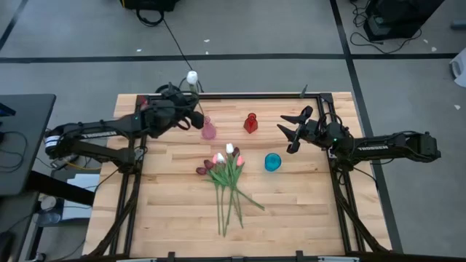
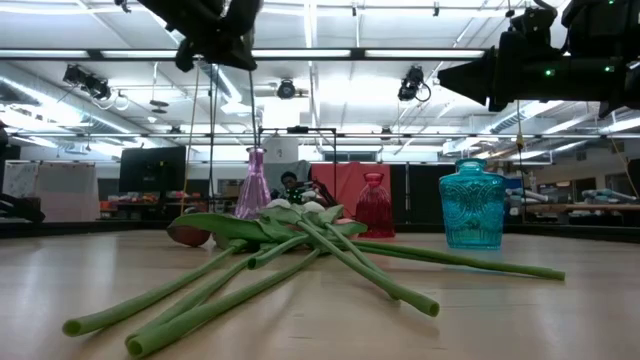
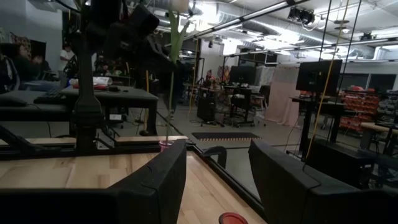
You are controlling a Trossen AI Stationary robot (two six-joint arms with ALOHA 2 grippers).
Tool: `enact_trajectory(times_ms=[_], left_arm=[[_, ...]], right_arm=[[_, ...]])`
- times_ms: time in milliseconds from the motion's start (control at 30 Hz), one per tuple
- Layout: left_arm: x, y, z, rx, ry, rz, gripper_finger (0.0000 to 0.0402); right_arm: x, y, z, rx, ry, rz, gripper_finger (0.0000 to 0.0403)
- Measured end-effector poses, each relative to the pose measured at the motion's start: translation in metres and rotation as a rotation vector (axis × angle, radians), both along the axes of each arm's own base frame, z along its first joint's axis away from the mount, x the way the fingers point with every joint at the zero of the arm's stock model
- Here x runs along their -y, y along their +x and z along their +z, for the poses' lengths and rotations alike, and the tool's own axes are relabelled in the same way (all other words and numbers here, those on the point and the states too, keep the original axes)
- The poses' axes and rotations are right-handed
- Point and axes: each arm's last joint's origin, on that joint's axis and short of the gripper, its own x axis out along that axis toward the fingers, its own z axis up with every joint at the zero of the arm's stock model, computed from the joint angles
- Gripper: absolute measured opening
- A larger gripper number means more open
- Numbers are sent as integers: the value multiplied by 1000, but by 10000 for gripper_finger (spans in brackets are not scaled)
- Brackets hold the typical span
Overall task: Sort flowers into vase by color
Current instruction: Put the white tulip into the pink vase
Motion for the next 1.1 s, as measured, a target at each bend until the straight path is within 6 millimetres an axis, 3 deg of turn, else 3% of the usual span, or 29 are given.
enact_trajectory(times_ms=[233, 467, 633, 800, 967, 1100], left_arm=[[0, 15, -19, -64, -103, -109, 41], [5, 2, -27, -132, -240, -128, 141], [10, -4, -32, -193, -363, -215, 168], [22, -9, -14, -258, -343, -208, 168], [47, -10, 16, -275, -137, -148, 162], [66, -10, 21, -241, -120, -181, 161]], right_arm=[[0, 0, 0, 0, 0, 0, 187], [0, 0, 0, -1, 0, 0, 187], [0, 0, 0, -1, 0, 0, 187], [0, 0, 0, -1, 0, 0, 187], [0, 0, 0, -2, 0, 0, 187], [0, 0, 0, -2, 0, 0, 187]])
